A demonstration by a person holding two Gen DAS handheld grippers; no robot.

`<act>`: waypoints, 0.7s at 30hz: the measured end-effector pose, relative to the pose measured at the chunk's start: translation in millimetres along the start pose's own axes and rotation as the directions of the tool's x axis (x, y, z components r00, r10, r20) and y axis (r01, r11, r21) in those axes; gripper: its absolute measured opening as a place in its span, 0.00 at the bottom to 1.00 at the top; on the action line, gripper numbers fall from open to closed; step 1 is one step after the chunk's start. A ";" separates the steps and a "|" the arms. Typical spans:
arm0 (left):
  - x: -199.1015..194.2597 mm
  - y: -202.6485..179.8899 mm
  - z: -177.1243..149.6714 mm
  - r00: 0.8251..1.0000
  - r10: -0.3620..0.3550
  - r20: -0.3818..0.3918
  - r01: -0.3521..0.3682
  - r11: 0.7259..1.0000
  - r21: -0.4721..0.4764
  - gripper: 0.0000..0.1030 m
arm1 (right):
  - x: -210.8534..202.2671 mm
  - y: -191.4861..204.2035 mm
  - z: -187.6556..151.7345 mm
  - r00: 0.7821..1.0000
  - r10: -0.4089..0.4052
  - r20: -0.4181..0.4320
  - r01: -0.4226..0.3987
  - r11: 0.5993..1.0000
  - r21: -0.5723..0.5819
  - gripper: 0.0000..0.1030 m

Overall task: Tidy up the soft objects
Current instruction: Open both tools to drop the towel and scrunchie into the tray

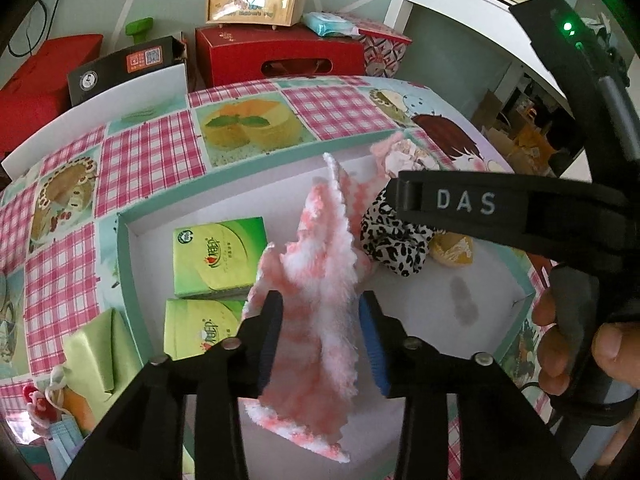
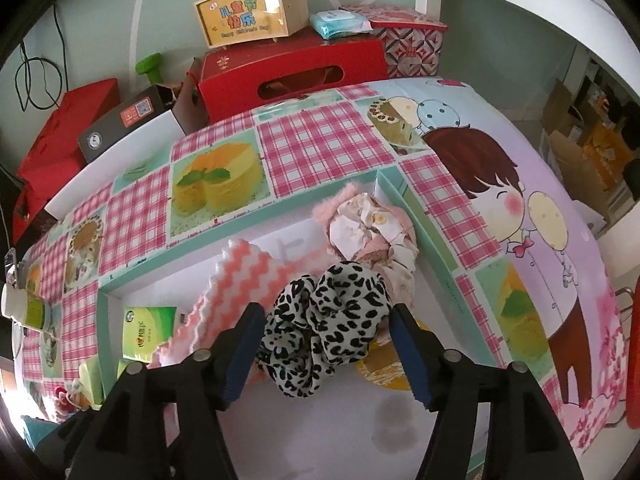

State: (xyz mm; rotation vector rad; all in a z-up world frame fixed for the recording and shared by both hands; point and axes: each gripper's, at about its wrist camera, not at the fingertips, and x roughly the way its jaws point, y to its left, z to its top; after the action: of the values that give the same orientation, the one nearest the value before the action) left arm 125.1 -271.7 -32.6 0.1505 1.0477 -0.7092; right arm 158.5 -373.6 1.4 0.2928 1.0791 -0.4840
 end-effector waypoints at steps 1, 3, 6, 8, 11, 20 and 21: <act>-1.6 0.1 0.5 1.000 0.000 0.002 0.000 1.000 -0.001 0.43 | -0.5 1.0 0.4 1.000 -0.004 0.002 0.004 1.000 -0.003 0.70; -5.0 0.9 1.5 1.000 -0.002 0.010 0.002 1.000 -0.003 0.46 | -2.5 2.4 0.8 1.000 -0.011 0.009 0.011 1.000 -0.010 0.72; -10.0 3.5 3.2 1.000 0.001 0.018 -0.001 1.000 -0.014 0.49 | -6.3 3.6 1.6 0.999 -0.025 0.023 0.026 1.000 -0.016 0.77; -12.5 6.7 4.3 1.000 0.005 0.011 -0.004 0.999 -0.035 0.49 | -8.6 3.2 2.4 0.999 -0.034 0.030 0.034 0.999 -0.015 0.78; -18.0 11.1 5.4 1.000 0.012 0.012 -0.012 0.999 -0.053 0.49 | -11.2 2.8 3.0 0.998 -0.042 0.036 0.042 0.999 -0.012 0.83; -36.8 26.2 10.0 0.998 0.041 0.049 -0.036 0.994 -0.099 0.59 | -13.4 2.0 3.7 0.997 -0.057 0.042 0.057 0.998 -0.007 0.84; -38.7 29.7 10.7 0.997 0.045 0.055 -0.039 0.993 -0.110 0.62 | -13.4 1.8 3.7 0.997 -0.058 0.042 0.058 0.998 -0.006 0.84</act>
State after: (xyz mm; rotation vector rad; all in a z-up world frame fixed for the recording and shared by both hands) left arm 139.1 -235.5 -1.2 0.0577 1.0232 -0.6131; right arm 157.1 -370.6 15.1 0.2441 1.0507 -0.5356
